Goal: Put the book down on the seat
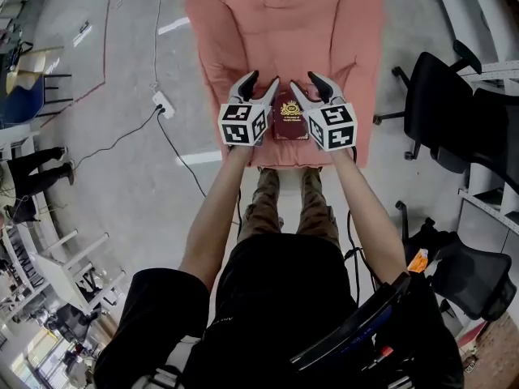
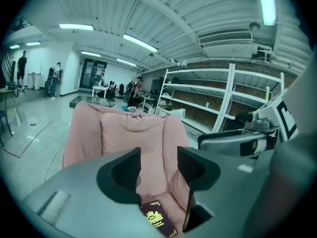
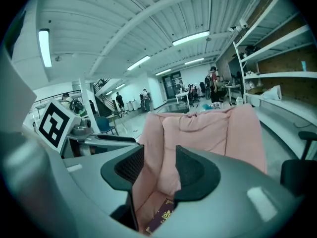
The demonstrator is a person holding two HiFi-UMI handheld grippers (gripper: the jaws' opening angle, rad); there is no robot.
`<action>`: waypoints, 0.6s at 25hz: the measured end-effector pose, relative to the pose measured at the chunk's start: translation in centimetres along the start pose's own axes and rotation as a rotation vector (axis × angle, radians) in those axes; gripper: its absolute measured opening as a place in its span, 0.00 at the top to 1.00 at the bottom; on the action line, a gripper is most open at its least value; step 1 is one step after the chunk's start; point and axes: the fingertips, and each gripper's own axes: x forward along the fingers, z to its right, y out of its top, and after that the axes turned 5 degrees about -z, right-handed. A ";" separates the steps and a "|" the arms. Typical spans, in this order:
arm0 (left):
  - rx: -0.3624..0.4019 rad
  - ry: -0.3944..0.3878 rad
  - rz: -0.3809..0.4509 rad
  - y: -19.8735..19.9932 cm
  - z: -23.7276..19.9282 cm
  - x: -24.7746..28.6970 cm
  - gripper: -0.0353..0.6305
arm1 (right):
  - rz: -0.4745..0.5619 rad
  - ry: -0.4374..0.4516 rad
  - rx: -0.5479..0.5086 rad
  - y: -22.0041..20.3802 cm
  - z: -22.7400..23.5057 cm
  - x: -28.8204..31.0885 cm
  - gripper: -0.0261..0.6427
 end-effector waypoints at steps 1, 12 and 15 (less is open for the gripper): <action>0.013 -0.001 0.011 0.9 0.2 -0.1 0.60 | 0.024 -0.005 -0.006 1.3 0.0 -0.4 0.65; 0.151 -0.004 0.194 12.1 2.9 -3.3 0.60 | 0.222 -0.023 -0.115 12.4 -1.2 -4.0 0.69; 0.182 0.022 0.247 14.3 2.8 -5.1 0.60 | 0.283 -0.013 -0.136 14.7 -2.1 -5.6 0.69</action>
